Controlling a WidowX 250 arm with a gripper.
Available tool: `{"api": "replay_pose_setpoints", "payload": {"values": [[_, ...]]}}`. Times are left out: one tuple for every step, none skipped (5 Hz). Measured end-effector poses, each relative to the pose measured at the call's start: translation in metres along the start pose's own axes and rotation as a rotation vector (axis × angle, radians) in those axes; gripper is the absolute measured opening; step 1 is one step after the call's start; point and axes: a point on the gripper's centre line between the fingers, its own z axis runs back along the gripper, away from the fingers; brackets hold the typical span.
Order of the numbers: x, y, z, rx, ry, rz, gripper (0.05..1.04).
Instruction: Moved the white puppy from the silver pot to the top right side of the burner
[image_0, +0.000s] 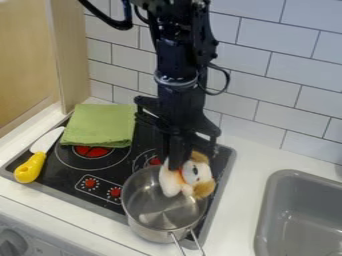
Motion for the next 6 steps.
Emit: {"api": "replay_pose_setpoints", "payload": {"values": [[0.011, 0.000, 0.009, 0.003, -0.028, -0.004, 0.080], [0.026, 0.001, 0.019, 0.008, -0.061, -0.009, 0.080], [0.040, 0.003, 0.024, 0.010, -0.084, -0.017, 0.080], [0.053, 0.010, 0.023, 0.016, -0.095, -0.010, 0.080], [0.057, 0.018, 0.010, 0.017, -0.073, -0.006, 0.080], [0.068, 0.027, 0.000, 0.019, -0.072, 0.008, 0.080]]}}
